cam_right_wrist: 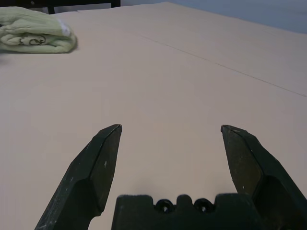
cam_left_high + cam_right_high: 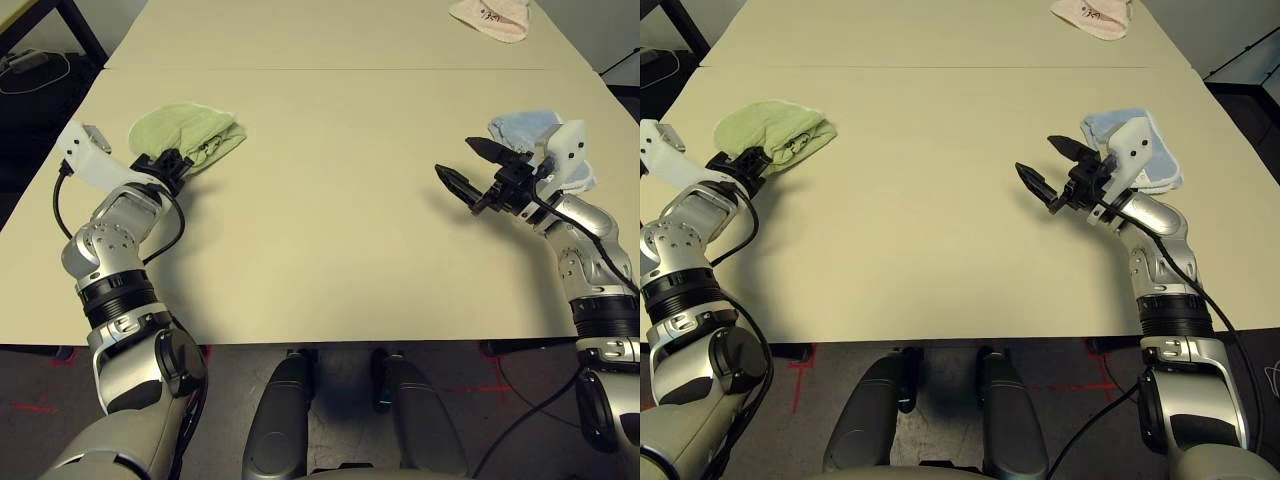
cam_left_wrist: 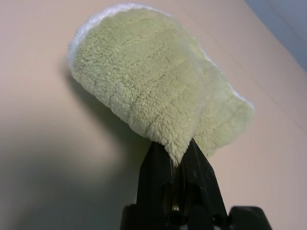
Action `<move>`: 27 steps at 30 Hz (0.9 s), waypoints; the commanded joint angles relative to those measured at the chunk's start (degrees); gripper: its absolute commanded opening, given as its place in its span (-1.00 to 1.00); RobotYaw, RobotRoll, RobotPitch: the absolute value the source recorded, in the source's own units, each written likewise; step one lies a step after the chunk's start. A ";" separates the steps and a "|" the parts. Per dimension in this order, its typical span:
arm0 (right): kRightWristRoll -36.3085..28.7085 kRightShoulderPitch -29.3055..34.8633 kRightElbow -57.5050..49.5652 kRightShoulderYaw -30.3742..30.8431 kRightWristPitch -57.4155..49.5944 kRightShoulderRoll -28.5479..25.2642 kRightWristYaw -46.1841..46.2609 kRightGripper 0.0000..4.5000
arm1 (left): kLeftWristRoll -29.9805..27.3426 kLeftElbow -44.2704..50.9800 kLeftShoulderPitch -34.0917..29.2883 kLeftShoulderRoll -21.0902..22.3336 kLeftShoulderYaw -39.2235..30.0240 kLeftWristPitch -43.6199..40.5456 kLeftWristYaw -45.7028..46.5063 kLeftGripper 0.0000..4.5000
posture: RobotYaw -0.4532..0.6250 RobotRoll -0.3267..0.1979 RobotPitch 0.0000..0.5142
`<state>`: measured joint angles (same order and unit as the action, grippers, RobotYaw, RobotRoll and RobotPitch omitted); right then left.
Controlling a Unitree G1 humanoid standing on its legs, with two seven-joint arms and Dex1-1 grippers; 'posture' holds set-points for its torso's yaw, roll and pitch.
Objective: Fold the towel and set it aside.
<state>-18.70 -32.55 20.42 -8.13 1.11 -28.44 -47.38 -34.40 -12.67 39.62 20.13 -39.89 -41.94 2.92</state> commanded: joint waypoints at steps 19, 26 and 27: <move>1.21 -1.29 2.30 0.24 1.09 -0.62 -1.26 1.00 | -3.54 9.64 -5.42 -2.80 0.84 -0.70 7.84 -0.99 | 0.05 0.25 -0.22; 1.28 -1.45 2.54 0.26 1.38 -0.53 -1.31 1.00 | -4.69 12.88 -6.36 -4.65 1.45 -2.80 10.18 -0.46 | 0.05 0.25 -0.24; 1.30 -1.52 2.65 0.28 1.47 -0.50 -1.35 1.00 | -4.80 13.05 -6.35 -4.71 1.48 -2.98 10.40 -0.30 | 0.05 0.25 -0.24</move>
<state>-17.74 -33.86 22.38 -7.90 2.10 -28.46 -48.30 -38.44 -0.85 34.60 15.88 -38.78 -43.97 12.51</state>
